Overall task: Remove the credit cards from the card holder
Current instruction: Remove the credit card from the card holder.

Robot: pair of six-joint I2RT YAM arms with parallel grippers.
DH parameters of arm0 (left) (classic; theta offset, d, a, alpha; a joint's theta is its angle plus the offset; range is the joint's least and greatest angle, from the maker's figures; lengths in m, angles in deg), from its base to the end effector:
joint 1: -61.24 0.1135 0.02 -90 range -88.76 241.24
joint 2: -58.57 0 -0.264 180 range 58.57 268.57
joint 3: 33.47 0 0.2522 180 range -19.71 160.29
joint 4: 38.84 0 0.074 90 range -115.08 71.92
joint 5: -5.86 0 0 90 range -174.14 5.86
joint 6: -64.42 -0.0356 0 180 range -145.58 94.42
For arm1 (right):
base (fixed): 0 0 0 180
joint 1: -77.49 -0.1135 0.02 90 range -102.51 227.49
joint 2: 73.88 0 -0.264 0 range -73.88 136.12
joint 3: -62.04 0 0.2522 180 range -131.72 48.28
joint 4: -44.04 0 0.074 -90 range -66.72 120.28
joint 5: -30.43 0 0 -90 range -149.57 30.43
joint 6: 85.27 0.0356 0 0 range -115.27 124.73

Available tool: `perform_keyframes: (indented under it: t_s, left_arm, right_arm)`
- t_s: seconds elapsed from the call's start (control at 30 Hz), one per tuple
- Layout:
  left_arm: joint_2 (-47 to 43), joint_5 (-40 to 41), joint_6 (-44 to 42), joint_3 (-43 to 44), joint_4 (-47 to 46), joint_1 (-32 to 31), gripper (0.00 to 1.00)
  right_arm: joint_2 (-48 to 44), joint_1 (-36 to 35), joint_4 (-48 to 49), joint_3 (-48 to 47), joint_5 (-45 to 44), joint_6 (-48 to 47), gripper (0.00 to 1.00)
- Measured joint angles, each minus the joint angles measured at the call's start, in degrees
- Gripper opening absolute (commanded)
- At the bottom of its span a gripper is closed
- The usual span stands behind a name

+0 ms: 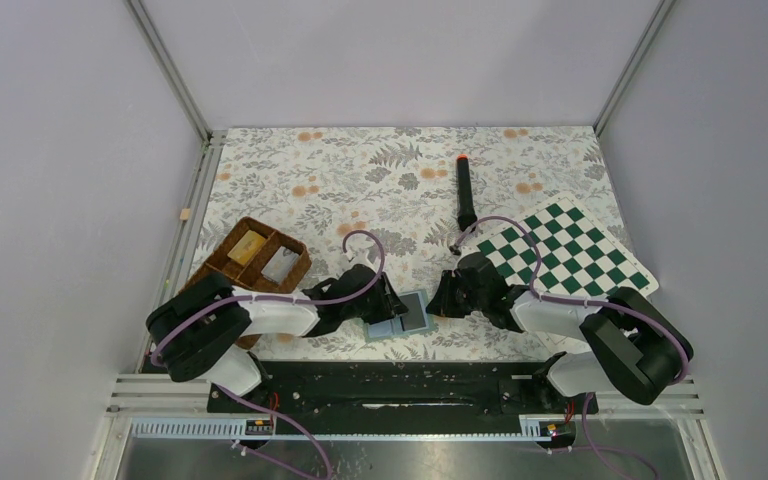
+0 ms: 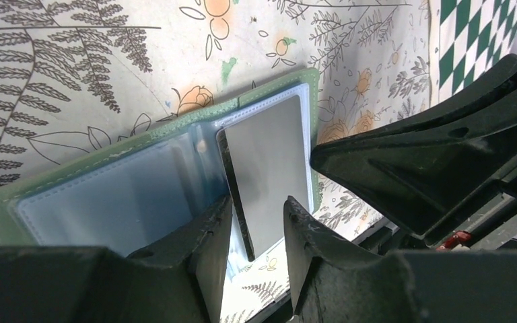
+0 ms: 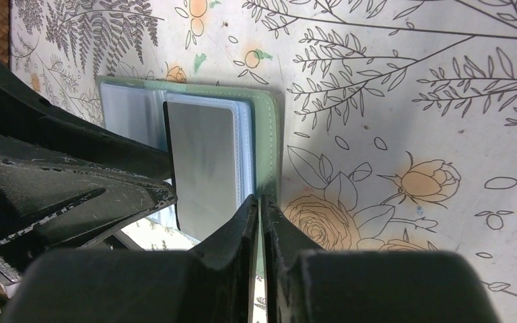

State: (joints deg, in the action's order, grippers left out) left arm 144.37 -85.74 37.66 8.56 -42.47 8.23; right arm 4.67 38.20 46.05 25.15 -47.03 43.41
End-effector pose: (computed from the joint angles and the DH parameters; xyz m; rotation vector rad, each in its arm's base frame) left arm 0.1596 -0.2135 0.1317 -0.2083 2.5101 -1.0128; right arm 0.1807 0.1578 0.1352 -0.1383 2.4280 0.9256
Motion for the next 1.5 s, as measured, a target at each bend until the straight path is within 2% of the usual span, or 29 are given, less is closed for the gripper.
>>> perform_keyframes:
  t_s: [0.17,0.3,0.47,0.7,1.07,1.5]
  left_arm:
    - [0.0,2.7,0.5,2.4,4.6,-1.2,0.35]
    - [0.0,2.8,1.1,2.4,4.7,-1.3,0.35]
    - [-0.5,1.8,1.8,-0.5,-0.5,-1.2,0.33]
    - [-0.7,-1.3,0.7,-0.9,-2.0,-1.1,0.29]
    - [-2.1,-2.6,0.7,-4.5,-10.2,-1.0,0.26]
    - [-1.1,-2.9,0.7,-4.9,-15.2,-1.0,0.13]
  right_arm:
    - [0.0,0.1,0.6,0.3,0.1,0.3,0.11]
    - [0.0,0.1,1.3,0.7,0.2,0.7,0.11]
    - [0.1,0.2,2.5,1.3,0.4,1.3,0.11]
    - [0.1,0.2,3.4,1.7,0.6,1.9,0.11]
    - [-0.1,0.2,3.9,2.1,0.5,2.4,0.11]
    - [-0.2,0.2,5.1,2.7,0.6,3.2,0.11]
